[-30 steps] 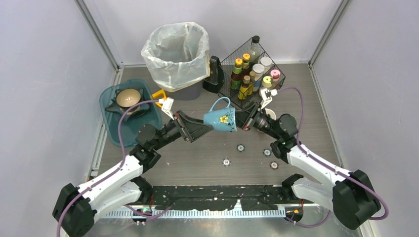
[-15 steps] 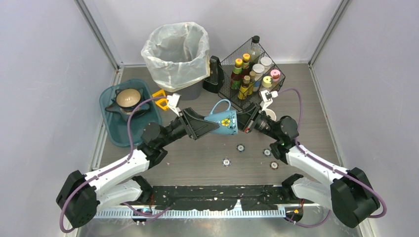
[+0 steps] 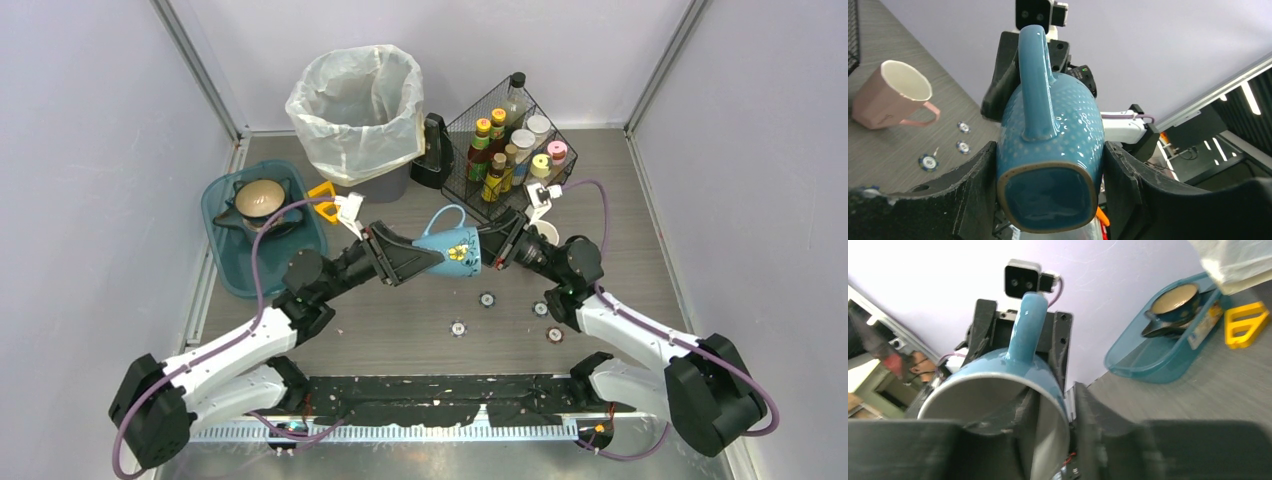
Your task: Clear the kitchen counter
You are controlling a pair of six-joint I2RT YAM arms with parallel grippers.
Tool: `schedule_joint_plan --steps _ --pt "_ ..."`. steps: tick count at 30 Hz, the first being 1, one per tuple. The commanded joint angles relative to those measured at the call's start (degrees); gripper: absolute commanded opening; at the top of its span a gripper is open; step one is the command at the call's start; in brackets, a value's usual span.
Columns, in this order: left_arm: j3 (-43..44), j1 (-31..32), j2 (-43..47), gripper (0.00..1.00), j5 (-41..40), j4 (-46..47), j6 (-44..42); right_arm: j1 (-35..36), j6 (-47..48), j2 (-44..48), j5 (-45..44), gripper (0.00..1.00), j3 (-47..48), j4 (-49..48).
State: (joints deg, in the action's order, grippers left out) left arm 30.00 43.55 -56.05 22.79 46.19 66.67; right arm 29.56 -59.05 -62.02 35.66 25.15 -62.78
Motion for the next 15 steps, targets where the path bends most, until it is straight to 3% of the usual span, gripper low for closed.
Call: schedule_joint_plan --steps 1,4,6,10,15 --pt "2.93 -0.08 7.06 0.0 -2.92 -7.87 -8.95 -1.13 1.68 1.91 -2.38 0.46 -1.21 -0.45" --pt "5.63 -1.05 12.44 0.0 -6.66 -21.64 -16.01 -1.95 3.4 3.87 -3.57 0.76 -2.41 2.62" --pt "8.97 -1.64 15.42 0.0 -10.37 -33.36 -21.99 -2.4 5.21 5.3 -4.6 0.88 -2.83 5.92" --pt "17.62 -1.91 19.37 0.0 -24.77 -56.97 -34.29 -2.61 12.42 9.05 -8.42 0.99 -2.26 19.73" --pt "28.13 -2.68 17.79 0.0 -41.22 -83.65 -40.84 -2.6 21.36 13.77 -15.87 1.0 0.0 35.23"
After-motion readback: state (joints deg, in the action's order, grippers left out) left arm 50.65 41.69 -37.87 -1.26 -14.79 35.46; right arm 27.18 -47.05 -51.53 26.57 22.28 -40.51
